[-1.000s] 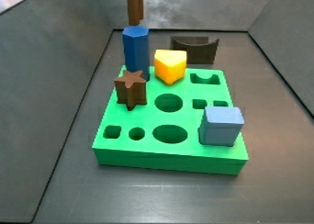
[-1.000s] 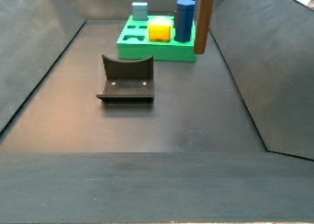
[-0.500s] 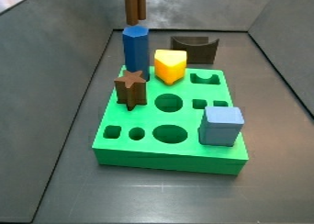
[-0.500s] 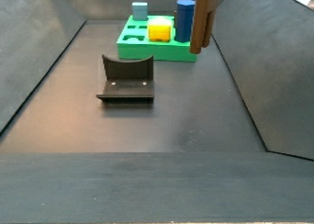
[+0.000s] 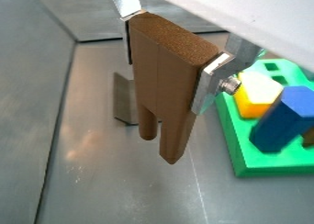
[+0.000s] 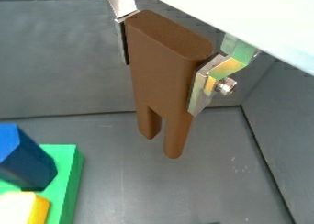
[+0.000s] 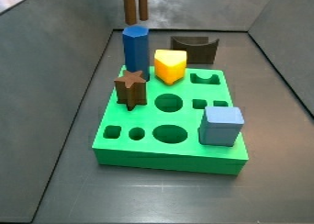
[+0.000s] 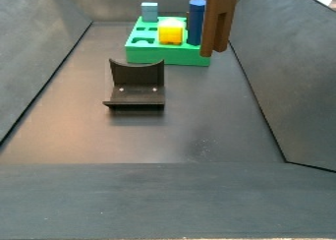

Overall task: Pick up the square-circle object. Move up. Rotate the square-circle object. Move to above the board. Insert the square-circle object.
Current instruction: Rotate the square-circle object.

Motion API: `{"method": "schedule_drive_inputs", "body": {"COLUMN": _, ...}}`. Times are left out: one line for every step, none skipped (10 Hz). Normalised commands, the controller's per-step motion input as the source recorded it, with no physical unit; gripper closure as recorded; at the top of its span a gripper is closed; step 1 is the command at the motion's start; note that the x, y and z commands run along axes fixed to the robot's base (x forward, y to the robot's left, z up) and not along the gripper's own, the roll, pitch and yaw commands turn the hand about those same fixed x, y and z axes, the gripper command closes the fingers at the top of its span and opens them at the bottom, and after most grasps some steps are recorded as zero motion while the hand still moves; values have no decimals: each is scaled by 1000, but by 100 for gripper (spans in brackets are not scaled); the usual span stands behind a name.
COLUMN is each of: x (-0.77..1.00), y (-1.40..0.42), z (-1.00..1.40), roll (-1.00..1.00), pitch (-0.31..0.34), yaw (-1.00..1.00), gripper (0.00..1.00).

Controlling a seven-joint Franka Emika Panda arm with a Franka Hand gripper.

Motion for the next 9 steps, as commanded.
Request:
{"method": "schedule_drive_inputs", "body": {"x": 0, "y": 2, "z": 2, "roll": -22, "pitch": 35, "yaw": -1000, "gripper": 100}}
{"method": "schedule_drive_inputs", "body": {"x": 1, "y": 3, "z": 2, "roll": -24, "pitch": 38, "yaw": -1000, "gripper": 100}}
{"method": "schedule_drive_inputs", "body": {"x": 2, "y": 4, "z": 3, "roll": -26, "pitch": 41, "yaw": -1000, "gripper": 100}}
{"method": "schedule_drive_inputs", "body": {"x": 3, "y": 6, "z": 4, "roll": -31, "pitch": 48, "yaw": -1000, "gripper": 100}}
{"method": "schedule_drive_inputs", "body": {"x": 5, "y": 6, "z": 6, "roll": -35, "pitch": 54, "yaw": -1000, "gripper": 100}}
{"method": "schedule_drive_inputs", "body": {"x": 6, "y": 7, "z": 7, "roll": -44, "pitch": 68, "yaw": -1000, "gripper": 100}}
{"method": "schedule_drive_inputs", "body": {"x": 6, "y": 7, "z": 7, "roll": -50, "pitch": 77, "yaw": -1000, "gripper": 100}}
{"method": "schedule_drive_inputs", "body": {"x": 9, "y": 9, "z": 9, "roll": -55, "pitch": 82, "yaw": -689, "gripper": 100}}
{"method": "schedule_drive_inputs", "body": {"x": 11, "y": 9, "z": 10, "roll": -55, "pitch": 81, "yaw": -535, "gripper": 100}}
